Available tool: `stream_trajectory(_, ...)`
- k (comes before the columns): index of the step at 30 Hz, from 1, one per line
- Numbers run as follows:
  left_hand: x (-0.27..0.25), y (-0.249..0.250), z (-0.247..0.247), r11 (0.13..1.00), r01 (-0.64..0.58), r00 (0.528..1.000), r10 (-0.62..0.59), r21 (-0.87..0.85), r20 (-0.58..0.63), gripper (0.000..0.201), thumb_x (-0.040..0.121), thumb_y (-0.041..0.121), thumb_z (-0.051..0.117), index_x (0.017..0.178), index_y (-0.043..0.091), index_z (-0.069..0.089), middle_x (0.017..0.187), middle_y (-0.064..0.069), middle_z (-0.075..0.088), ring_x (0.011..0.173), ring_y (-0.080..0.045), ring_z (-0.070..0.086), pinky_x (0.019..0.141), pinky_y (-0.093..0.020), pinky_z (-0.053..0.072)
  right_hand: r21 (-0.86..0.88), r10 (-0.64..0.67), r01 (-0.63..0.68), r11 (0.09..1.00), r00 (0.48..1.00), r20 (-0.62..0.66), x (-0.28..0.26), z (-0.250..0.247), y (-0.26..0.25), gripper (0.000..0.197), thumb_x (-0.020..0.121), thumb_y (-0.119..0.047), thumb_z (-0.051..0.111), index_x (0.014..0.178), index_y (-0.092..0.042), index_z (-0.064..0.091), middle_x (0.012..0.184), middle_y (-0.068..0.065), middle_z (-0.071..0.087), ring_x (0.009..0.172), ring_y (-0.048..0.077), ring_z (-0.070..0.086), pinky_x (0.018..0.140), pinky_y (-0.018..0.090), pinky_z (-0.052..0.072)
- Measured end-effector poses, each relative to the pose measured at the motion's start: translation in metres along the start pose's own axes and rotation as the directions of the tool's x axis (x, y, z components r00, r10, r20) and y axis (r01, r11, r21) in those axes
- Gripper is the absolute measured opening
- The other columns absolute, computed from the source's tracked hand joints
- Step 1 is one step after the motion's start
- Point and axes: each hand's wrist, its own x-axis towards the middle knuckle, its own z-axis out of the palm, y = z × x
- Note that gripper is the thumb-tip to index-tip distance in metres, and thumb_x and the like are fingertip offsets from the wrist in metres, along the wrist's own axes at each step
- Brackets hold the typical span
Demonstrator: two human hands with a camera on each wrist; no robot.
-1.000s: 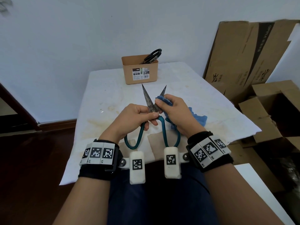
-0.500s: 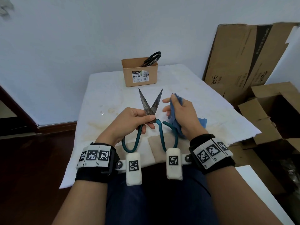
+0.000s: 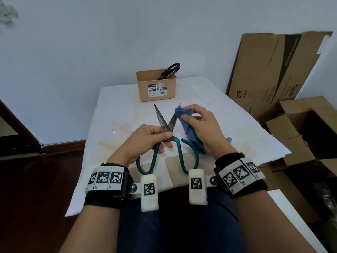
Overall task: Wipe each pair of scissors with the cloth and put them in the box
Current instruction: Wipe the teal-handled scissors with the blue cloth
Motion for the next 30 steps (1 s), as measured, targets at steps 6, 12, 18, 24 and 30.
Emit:
stream_trajectory(6, -0.001, 0.002, 0.003, 1.000, -0.018, 1.000, 0.017, -0.013, -0.020, 0.025, 0.096, 0.026, 0.065, 0.091, 0.002, 0.073, 0.085, -0.012, 0.076, 0.055, -0.016, 0.054, 0.059, -0.020, 0.049, -0.138, 0.049, -0.056, 0.989, 0.998, -0.050, 0.004, 0.010, 0.011, 0.022, 0.087, -0.028, 0.071, 0.098, -0.013, 0.059, 0.091, 0.002, 0.064, 0.077, 0.008, 0.059, 0.067, 0.013, 0.045)
stream_trajectory(12, -0.001, 0.007, 0.002, 1.000, -0.021, 0.999, 0.020, -0.005, -0.026, 0.030, 0.094, 0.030, 0.067, 0.092, 0.001, 0.072, 0.085, -0.012, 0.076, 0.053, -0.016, 0.053, 0.060, -0.021, 0.048, -0.283, 0.015, -0.031, 0.959, 0.998, -0.057, 0.001, 0.013, 0.012, 0.041, 0.091, -0.043, 0.063, 0.070, -0.011, 0.047, 0.064, 0.004, 0.043, 0.059, 0.012, 0.037, 0.055, 0.026, 0.031)
stream_trajectory(18, -0.001, 0.015, 0.003, 0.996, -0.049, 0.999, 0.049, 0.072, 0.006, 0.021, 0.093, 0.026, 0.069, 0.082, 0.008, 0.070, 0.082, -0.011, 0.076, 0.051, -0.016, 0.052, 0.058, -0.022, 0.048, -0.241, 0.015, -0.028, 0.970, 0.998, -0.056, 0.001, 0.014, 0.008, 0.055, 0.092, -0.041, 0.061, 0.079, 0.010, 0.049, 0.068, 0.012, 0.043, 0.062, 0.016, 0.038, 0.058, 0.030, 0.032)
stream_trajectory(24, -0.001, 0.017, 0.005, 0.987, -0.078, 0.997, 0.081, 0.138, -0.019, 0.025, 0.091, 0.028, 0.072, 0.077, 0.007, 0.069, 0.077, -0.009, 0.076, 0.050, -0.015, 0.051, 0.057, -0.022, 0.047, -0.369, -0.056, 0.030, 0.929, 0.997, -0.060, 0.000, 0.013, 0.005, 0.048, 0.097, -0.038, 0.054, 0.086, 0.008, 0.057, 0.079, 0.022, 0.060, 0.067, 0.018, 0.045, 0.060, 0.033, 0.035)
stream_trajectory(30, -0.004, 0.022, 0.007, 0.984, -0.086, 0.995, 0.091, 0.159, -0.025, 0.025, 0.091, 0.026, 0.071, 0.075, 0.007, 0.069, 0.064, -0.001, 0.072, 0.047, -0.011, 0.050, 0.054, -0.018, 0.047, -0.368, -0.047, 0.023, 0.930, 0.997, -0.058, 0.000, 0.014, 0.003, 0.044, 0.098, -0.037, 0.051, 0.089, 0.006, 0.058, 0.082, 0.018, 0.061, 0.068, 0.017, 0.046, 0.058, 0.027, 0.035)
